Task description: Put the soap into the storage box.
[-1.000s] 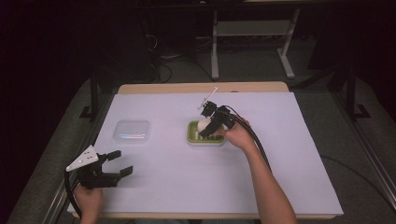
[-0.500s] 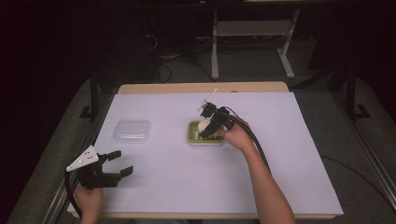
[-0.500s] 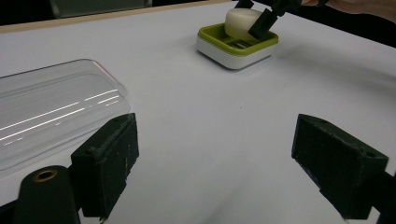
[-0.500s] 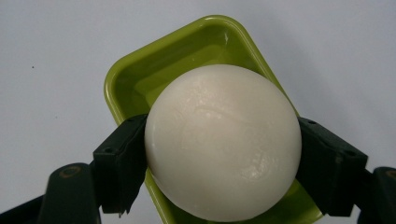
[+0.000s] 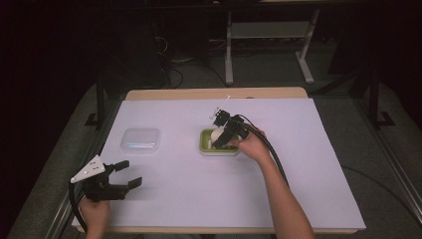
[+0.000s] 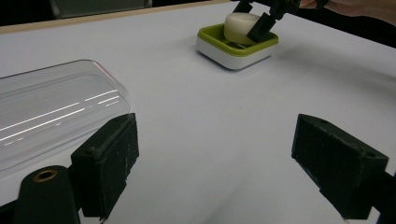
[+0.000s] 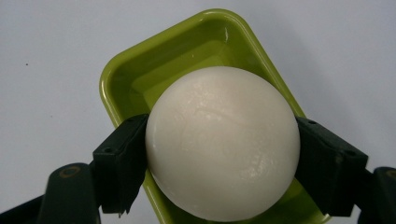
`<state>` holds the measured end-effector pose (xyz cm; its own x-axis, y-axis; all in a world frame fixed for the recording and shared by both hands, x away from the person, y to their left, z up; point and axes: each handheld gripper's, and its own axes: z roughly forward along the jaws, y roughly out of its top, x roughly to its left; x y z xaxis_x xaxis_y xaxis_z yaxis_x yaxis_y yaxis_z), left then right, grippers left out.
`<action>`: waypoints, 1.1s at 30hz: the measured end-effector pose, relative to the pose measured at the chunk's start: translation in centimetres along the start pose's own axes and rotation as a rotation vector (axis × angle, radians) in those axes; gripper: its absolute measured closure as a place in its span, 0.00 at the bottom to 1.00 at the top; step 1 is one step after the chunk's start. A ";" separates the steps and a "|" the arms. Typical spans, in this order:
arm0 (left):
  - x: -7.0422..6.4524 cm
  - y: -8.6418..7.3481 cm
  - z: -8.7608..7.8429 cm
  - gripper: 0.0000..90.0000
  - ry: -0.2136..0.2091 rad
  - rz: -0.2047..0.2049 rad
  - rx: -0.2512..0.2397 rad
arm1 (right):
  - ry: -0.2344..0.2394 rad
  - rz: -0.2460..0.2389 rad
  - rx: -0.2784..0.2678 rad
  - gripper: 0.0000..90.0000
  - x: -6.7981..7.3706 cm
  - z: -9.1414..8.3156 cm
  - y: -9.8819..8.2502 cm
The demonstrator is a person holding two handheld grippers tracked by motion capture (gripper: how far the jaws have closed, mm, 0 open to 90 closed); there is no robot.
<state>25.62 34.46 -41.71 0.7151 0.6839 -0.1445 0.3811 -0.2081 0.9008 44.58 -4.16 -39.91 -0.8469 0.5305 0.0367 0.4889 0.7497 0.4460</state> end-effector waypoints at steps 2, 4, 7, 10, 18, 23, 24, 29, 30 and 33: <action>0.0 0.0 0.0 0.16 0.000 0.001 -0.003 | -0.001 0.001 0.006 0.25 0.0 0.1 0.0; 0.0 0.0 0.0 0.16 0.001 0.001 -0.004 | 0.000 0.006 0.010 0.25 0.0 0.2 -0.1; 0.0 0.0 0.0 0.16 -0.001 0.000 -0.002 | 0.000 0.007 0.009 0.25 0.0 0.2 -0.1; 0.0 0.0 0.0 0.16 0.000 0.000 -0.001 | 0.001 0.005 0.011 0.25 0.0 0.2 -0.1; 0.0 0.0 0.0 0.16 -0.001 -0.001 -0.004 | -0.007 0.019 0.026 0.25 -0.3 0.5 -0.2; 0.0 0.0 0.1 0.16 -0.003 0.000 0.000 | 0.006 0.027 -0.016 0.27 -0.5 0.0 -0.3; -0.1 0.0 0.1 0.16 -0.003 0.001 -0.001 | 0.003 0.031 -0.015 0.27 -0.4 -0.1 -0.3; -0.1 0.0 0.1 0.16 -0.002 0.002 0.002 | 0.010 0.041 -0.035 0.29 -0.5 -0.6 -0.4; -0.1 0.0 0.1 0.16 -0.003 0.002 0.001 | 0.011 0.046 -0.037 0.29 -0.6 -0.6 -0.5; -0.1 0.0 0.1 0.16 -0.003 0.001 0.002 | 0.015 0.042 -0.046 0.31 -0.6 -0.8 -0.7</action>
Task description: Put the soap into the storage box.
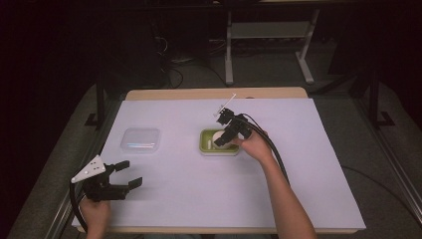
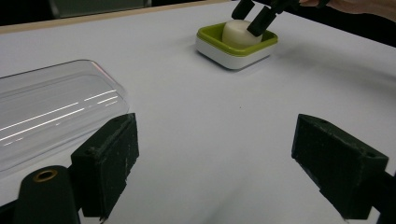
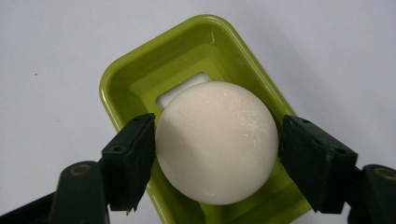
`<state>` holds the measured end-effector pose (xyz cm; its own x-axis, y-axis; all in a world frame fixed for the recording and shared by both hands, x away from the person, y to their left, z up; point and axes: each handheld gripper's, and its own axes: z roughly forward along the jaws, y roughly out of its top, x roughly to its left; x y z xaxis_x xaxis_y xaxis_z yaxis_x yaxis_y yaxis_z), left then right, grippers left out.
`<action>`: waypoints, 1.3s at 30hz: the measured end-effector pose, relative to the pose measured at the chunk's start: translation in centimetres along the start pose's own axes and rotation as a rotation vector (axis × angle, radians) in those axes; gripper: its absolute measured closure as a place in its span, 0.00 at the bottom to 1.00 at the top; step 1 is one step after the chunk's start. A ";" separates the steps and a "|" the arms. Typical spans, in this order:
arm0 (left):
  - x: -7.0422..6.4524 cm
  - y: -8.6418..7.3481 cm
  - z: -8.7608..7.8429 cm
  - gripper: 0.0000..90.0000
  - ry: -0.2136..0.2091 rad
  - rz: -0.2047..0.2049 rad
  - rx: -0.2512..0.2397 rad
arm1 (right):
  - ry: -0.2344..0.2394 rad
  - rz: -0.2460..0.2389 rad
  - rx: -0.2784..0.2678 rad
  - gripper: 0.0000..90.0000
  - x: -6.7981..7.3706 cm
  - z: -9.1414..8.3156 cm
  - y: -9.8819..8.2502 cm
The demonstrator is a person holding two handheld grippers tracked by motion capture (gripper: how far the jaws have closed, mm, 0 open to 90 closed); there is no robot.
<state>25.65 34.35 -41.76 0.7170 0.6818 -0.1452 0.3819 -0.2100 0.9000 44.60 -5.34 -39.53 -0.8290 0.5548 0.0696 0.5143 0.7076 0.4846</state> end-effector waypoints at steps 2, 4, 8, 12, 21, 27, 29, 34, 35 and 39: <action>0.0 0.0 0.0 0.16 0.000 0.003 0.003 | 0.001 0.003 -0.006 0.31 0.0 -0.2 -0.1; 0.0 0.0 0.0 0.16 -0.001 0.003 0.004 | 0.015 0.006 -0.014 0.30 -0.1 -0.3 -0.3; 0.0 0.0 0.1 0.16 -0.001 0.004 0.004 | 0.023 0.013 -0.027 0.30 -0.2 -0.8 -0.7; -0.1 0.0 0.1 0.16 -0.001 0.003 0.002 | 0.030 0.021 -0.040 0.30 -0.2 -1.4 -1.0; -0.1 0.0 0.2 0.16 -0.001 0.005 0.005 | 0.035 0.023 -0.063 0.29 -0.1 -2.6 -1.5; -0.1 0.0 0.2 0.16 -0.002 0.004 0.008 | 0.051 0.035 -0.072 0.29 -0.2 -3.0 -2.3; -0.1 0.0 0.3 0.16 -0.003 0.006 0.013 | 0.055 0.040 -0.076 0.29 -0.2 -3.1 -2.6; -0.1 0.0 0.3 0.16 -0.001 0.005 0.009 | 0.063 0.055 -0.081 0.29 -0.3 -3.4 -3.3; -0.1 0.0 0.3 0.16 -0.001 0.002 0.009 | 0.061 0.056 -0.082 0.29 -0.2 -3.5 -3.4; -0.1 0.0 0.3 0.16 -0.002 0.005 0.013 | 0.065 0.056 -0.083 0.29 -0.2 -3.6 -3.9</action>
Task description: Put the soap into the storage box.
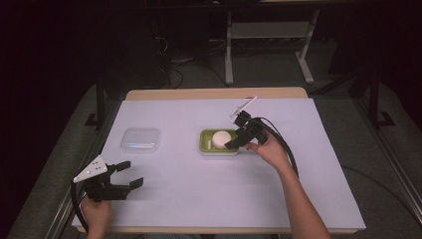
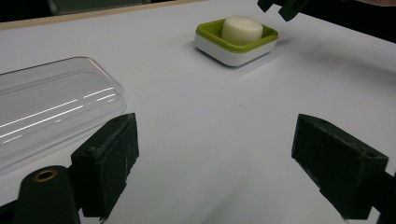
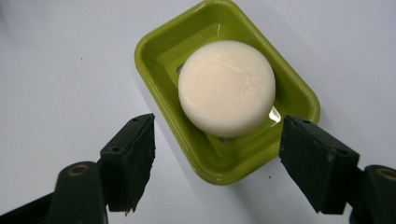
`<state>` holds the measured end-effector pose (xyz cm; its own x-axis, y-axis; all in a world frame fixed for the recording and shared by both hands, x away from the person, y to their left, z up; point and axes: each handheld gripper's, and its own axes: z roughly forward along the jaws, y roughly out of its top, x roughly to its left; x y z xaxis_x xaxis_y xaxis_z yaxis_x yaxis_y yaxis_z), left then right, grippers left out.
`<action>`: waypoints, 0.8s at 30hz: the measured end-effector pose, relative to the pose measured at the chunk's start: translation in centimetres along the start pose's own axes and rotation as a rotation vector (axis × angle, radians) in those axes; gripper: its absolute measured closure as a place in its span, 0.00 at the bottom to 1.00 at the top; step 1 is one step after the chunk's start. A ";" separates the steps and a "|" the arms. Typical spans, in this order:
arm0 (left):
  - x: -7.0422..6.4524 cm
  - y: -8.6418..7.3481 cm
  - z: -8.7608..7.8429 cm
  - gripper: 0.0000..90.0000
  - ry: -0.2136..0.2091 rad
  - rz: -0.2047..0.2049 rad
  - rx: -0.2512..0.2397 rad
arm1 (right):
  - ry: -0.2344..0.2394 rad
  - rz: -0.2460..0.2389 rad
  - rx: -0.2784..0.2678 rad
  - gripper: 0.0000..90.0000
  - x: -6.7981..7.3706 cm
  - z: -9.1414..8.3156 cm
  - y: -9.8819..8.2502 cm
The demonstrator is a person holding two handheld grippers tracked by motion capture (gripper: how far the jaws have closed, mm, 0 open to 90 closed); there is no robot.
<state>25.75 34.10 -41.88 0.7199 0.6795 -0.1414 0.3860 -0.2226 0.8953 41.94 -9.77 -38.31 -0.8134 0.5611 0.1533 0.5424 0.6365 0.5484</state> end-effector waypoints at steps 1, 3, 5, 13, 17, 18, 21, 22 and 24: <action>0.0 0.0 0.0 0.16 0.000 0.001 0.002 | 0.000 0.001 0.003 0.29 0.0 0.0 -0.1; 0.0 0.0 0.0 0.16 0.000 -0.002 0.000 | 0.006 0.005 -0.002 0.29 0.0 -0.1 -0.4; 0.0 0.0 0.0 0.16 0.000 -0.001 0.000 | 0.006 0.006 -0.004 0.29 0.0 -0.2 -0.7; 0.0 0.0 0.1 0.16 0.000 0.002 0.002 | 0.016 0.012 -0.011 0.29 0.1 -0.7 -1.5; 0.0 0.0 0.1 0.16 0.001 0.003 0.004 | 0.017 0.015 -0.010 0.29 0.1 -1.0 -2.2; 0.0 0.0 0.1 0.16 0.000 0.004 0.004 | 0.023 0.018 -0.008 0.29 0.1 -1.0 -2.4; -0.1 0.0 0.1 0.16 0.001 0.001 0.006 | 0.018 0.018 -0.014 0.28 0.1 -1.3 -2.8; -0.1 0.0 0.1 0.16 0.001 0.003 0.008 | 0.018 0.022 -0.016 0.28 0.1 -1.4 -2.9; -0.1 0.0 0.1 0.16 0.001 0.005 0.010 | 0.024 0.024 -0.023 0.28 0.1 -1.5 -3.2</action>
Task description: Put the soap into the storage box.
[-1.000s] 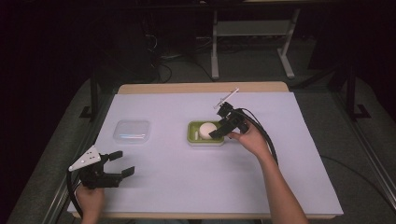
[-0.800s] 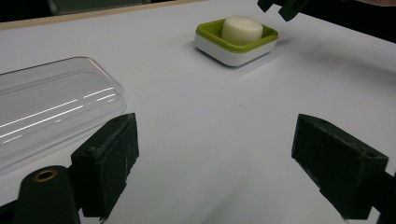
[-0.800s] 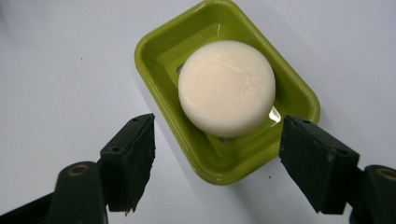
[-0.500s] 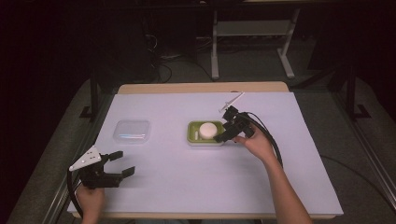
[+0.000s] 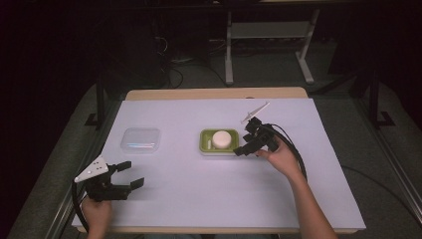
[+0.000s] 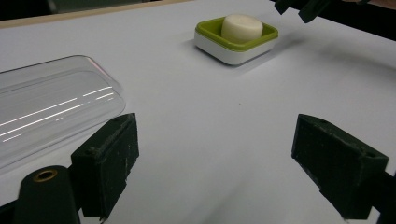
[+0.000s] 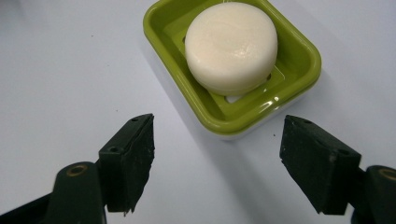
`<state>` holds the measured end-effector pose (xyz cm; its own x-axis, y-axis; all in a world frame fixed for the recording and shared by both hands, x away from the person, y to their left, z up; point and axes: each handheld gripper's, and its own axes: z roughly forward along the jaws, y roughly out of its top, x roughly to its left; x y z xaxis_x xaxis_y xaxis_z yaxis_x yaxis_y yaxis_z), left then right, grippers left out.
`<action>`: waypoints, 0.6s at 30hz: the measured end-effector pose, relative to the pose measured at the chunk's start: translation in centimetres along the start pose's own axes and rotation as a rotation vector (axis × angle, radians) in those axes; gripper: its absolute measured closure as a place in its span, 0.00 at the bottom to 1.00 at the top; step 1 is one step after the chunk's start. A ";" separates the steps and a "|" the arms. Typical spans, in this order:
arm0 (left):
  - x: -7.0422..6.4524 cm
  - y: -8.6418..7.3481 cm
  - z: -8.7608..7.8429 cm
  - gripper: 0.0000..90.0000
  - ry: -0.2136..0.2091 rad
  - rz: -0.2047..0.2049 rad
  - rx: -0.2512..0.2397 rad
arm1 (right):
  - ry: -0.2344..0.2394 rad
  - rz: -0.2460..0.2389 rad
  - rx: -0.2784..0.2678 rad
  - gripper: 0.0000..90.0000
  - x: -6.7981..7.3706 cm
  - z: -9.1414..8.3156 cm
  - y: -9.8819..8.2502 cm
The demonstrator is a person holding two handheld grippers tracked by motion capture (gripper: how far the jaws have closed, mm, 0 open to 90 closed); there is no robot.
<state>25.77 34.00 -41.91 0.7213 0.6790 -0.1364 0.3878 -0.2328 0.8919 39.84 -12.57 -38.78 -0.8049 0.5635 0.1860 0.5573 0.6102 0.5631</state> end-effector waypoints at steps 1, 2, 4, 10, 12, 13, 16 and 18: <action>0.0 0.0 0.0 0.16 0.001 0.001 0.001 | 0.000 -0.003 -0.001 0.28 0.0 -0.1 -0.2; 0.0 0.0 0.0 0.16 0.001 0.003 0.001 | -0.006 -0.002 -0.004 0.28 0.0 -0.1 -0.3; 0.0 0.0 0.0 0.16 0.001 0.004 0.001 | -0.005 0.001 -0.008 0.28 0.0 -0.3 -0.6; 0.0 0.0 0.0 0.16 0.000 0.002 -0.003 | -0.004 0.002 -0.004 0.27 0.2 -0.6 -1.3; 0.0 0.0 0.0 0.16 0.001 0.001 -0.003 | -0.005 -0.004 -0.009 0.27 0.4 -0.8 -1.5; -0.1 0.0 0.0 0.16 0.000 -0.002 -0.005 | -0.002 -0.001 -0.011 0.27 0.6 -1.0 -1.7; -0.1 0.0 0.1 0.16 0.001 -0.006 -0.001 | -0.007 -0.007 -0.022 0.27 0.9 -1.3 -2.3; -0.1 0.0 0.1 0.16 0.000 -0.001 0.002 | -0.006 -0.009 -0.024 0.27 1.0 -1.4 -2.7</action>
<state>25.76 33.86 -41.97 0.7209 0.6794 -0.1370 0.3897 -0.2339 0.8908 37.25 -14.44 -38.99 -0.8085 0.5616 0.1761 0.5452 0.6018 0.5836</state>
